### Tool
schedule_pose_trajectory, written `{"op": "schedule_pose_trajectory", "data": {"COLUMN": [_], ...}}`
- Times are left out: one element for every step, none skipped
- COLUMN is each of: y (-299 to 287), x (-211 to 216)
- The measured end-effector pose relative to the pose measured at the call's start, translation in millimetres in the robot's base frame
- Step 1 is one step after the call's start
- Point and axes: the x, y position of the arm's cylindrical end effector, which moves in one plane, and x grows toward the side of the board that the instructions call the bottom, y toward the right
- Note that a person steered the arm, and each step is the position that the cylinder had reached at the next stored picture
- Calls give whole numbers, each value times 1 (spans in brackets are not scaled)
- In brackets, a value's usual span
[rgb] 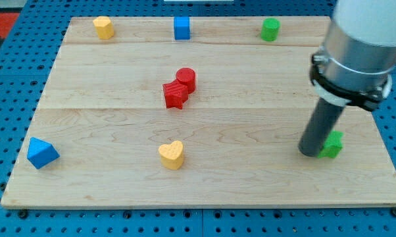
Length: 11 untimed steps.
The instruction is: Move the green star to the green circle
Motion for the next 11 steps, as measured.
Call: {"op": "schedule_pose_trajectory", "data": {"y": [15,48,-7,-69,-57,-31,-20,-5,17,46,41], "x": [36,9,-50,-95,-95,-83,-108,-164,-140,-145,-202]}}
